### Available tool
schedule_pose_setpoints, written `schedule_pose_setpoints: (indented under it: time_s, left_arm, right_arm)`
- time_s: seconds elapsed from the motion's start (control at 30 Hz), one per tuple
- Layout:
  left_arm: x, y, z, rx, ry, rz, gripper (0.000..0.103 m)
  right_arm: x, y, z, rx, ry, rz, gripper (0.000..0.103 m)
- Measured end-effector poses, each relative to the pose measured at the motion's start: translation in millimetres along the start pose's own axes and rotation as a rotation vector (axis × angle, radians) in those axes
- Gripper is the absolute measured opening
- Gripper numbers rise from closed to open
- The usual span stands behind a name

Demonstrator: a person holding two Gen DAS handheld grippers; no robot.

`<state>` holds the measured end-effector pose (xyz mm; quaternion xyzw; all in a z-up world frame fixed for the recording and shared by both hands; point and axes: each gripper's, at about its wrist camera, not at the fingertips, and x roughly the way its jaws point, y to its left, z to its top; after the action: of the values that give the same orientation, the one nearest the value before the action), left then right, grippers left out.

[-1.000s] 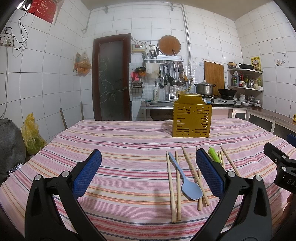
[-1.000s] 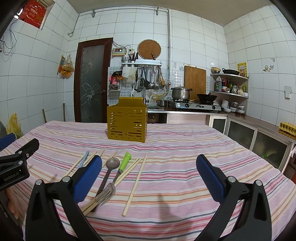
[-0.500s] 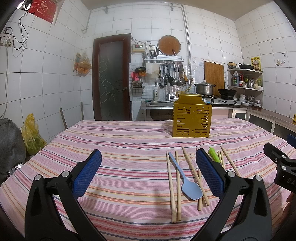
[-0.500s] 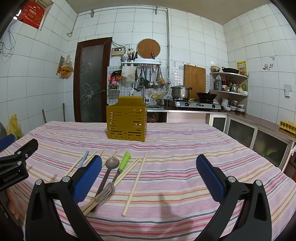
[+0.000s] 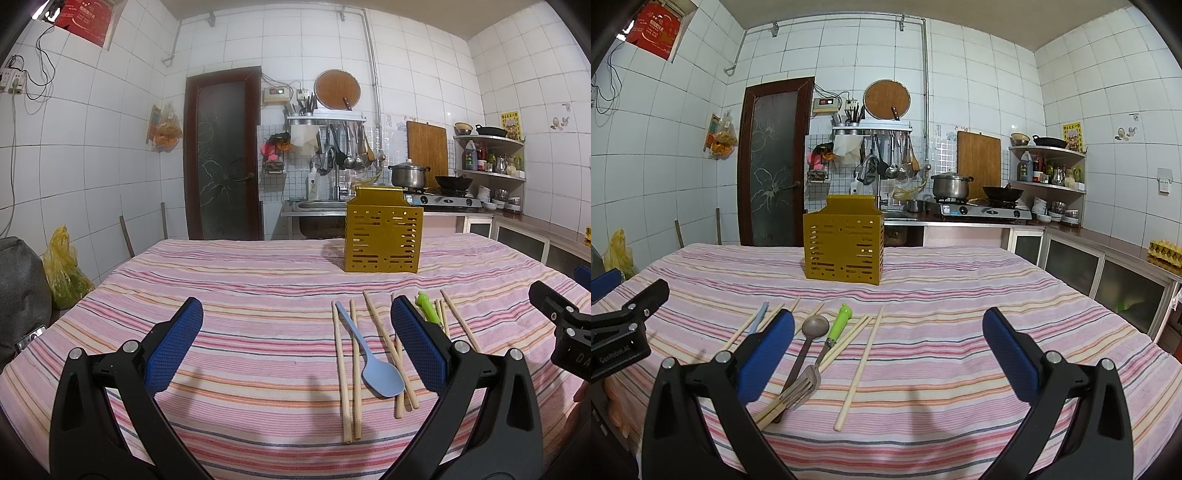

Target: Organize utensils

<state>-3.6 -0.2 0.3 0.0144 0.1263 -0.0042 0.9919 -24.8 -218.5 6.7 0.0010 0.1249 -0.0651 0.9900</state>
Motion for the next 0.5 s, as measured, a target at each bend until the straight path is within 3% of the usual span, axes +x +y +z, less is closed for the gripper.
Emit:
schedule_pose_setpoints:
  time_s: [0.5]
  left_arm:
    - [-2.5,0.8,-1.9,0.001,-0.010,0.019,0.098]
  right_arm:
    - [-1.5,-2.0,1.2,-0.001,0.005,0.001,0.099]
